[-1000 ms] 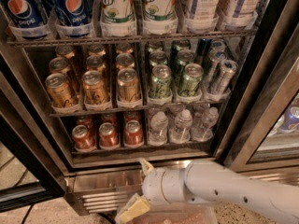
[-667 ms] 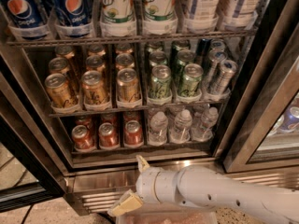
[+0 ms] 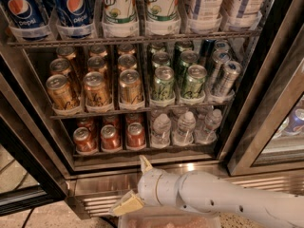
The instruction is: Pick coke can from bottom shelf of fridge
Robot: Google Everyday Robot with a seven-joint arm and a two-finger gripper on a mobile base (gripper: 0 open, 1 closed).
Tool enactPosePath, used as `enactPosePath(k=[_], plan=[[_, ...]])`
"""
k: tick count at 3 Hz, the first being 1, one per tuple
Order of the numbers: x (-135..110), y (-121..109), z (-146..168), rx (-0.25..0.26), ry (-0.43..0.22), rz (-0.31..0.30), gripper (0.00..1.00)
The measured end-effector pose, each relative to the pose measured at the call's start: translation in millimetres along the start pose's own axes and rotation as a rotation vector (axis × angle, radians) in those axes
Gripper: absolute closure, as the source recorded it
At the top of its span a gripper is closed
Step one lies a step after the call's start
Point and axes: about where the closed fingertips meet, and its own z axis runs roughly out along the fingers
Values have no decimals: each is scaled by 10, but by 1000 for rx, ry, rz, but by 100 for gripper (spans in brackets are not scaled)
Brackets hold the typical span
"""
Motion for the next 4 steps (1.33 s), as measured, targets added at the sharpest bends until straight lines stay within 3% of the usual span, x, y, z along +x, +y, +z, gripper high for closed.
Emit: enactPosePath(k=[1, 3, 4], plan=[[-5, 152, 127, 31, -53, -28, 0], [-198, 193, 439, 184, -185, -59, 0], [-301, 156, 533, 269, -210, -58, 0]])
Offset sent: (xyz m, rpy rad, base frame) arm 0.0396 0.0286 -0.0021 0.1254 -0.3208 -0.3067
